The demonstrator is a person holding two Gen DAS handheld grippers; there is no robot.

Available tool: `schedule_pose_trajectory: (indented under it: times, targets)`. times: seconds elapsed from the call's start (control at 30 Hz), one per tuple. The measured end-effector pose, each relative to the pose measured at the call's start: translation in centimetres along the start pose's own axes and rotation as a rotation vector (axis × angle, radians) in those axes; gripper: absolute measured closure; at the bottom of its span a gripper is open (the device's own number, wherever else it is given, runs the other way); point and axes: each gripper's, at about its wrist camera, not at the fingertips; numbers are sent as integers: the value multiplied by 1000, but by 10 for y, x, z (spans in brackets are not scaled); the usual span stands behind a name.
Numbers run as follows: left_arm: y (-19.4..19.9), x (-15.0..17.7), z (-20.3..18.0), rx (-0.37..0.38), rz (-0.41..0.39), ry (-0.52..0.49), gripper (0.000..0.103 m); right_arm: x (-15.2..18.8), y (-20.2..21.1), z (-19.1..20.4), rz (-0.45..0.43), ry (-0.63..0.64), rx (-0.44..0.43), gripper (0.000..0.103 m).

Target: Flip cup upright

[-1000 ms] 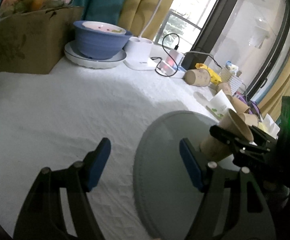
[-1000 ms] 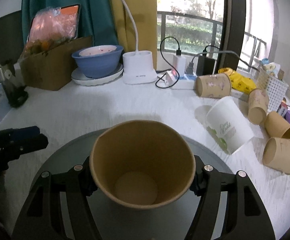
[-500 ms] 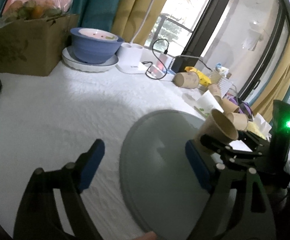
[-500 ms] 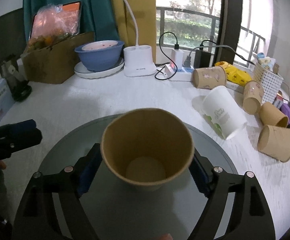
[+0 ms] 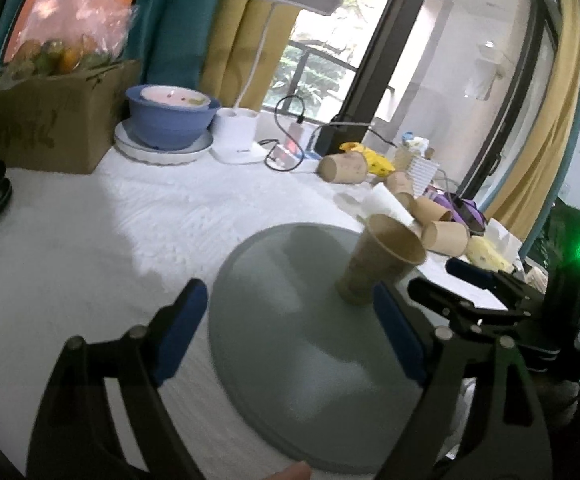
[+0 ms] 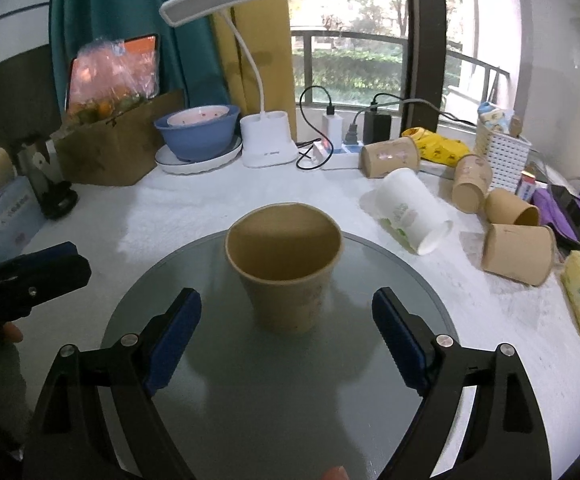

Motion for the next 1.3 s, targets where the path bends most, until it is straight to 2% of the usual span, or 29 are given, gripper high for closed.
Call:
schedule_pose_trajectory:
  times: [0.13, 0.27, 0.37, 0.57, 0.97, 1.17, 1.3]
  targets:
    - [14, 3, -12, 7, -30, -26, 9, 5, 20, 0, -26, 1, 18, 13]
    - [31, 6, -23, 8, -65, -57, 8, 8, 43, 2, -61, -6, 31, 13]
    - [53, 6, -36, -17, -140, -101, 8, 10, 61, 3, -87, -13, 32, 13]
    - [95, 6, -66, -19, -266, -185, 7, 12, 106, 4, -168, -32, 41, 13]
    - [144, 3, -104, -81, -433, -291, 7, 8, 171, 12, -310, -15, 65, 13]
    - [154, 3, -112, -68, -463, -311, 7, 10, 180, 12, -330, -9, 57, 13]
    - [155, 1, -113, -46, -448, -312, 7, 9, 181, 10, -334, -20, 56, 13]
Point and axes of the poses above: each gripper's, at about its wrist camera, not at the fingertips, and y roughly against the way its jaws point, z to its left, x to its underside, and after that the axes turned 2 degrees about -x, right-handed
